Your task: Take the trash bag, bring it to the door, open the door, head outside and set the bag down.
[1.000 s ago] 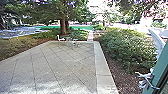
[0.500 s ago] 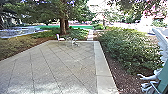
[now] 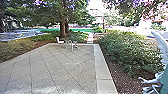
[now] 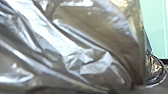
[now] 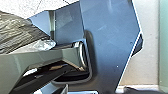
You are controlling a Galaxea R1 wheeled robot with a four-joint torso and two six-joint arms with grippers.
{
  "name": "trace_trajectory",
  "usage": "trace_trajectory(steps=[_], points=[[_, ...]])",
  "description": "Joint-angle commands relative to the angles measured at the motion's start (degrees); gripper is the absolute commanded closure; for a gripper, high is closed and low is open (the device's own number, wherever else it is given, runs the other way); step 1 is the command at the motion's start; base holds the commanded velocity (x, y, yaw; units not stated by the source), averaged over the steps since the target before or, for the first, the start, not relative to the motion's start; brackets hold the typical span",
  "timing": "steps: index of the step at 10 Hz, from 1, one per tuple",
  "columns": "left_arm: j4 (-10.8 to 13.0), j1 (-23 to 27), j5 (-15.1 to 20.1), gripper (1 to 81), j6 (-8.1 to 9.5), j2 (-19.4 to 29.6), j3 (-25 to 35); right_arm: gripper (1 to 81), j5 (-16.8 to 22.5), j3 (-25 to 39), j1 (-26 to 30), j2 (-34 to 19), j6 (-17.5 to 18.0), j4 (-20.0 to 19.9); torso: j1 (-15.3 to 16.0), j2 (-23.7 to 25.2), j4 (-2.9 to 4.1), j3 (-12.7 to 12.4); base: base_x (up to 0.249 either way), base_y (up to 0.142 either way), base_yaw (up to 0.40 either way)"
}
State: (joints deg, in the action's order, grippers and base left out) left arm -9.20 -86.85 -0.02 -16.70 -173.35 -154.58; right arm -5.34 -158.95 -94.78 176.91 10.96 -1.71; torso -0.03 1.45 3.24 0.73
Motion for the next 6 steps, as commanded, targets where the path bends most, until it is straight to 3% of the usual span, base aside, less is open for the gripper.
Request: trace_trajectory(steps=[1,6], points=[[0.06,3.3,2.4,81.1,-0.53,0.02,0.24,1.0,2.97,0.23,2.62,0.31,-0.06,-0.05,0.03,0.0,0.0,0.0,0.123,0.0,0.0],[0.06,3.21,2.31,81.1,-0.53,-0.07,0.24,1.0,2.97,0.23,2.71,0.32,-0.06,0.03,0.03,0.02,0.0,0.0,0.144,0.0,0.0]])
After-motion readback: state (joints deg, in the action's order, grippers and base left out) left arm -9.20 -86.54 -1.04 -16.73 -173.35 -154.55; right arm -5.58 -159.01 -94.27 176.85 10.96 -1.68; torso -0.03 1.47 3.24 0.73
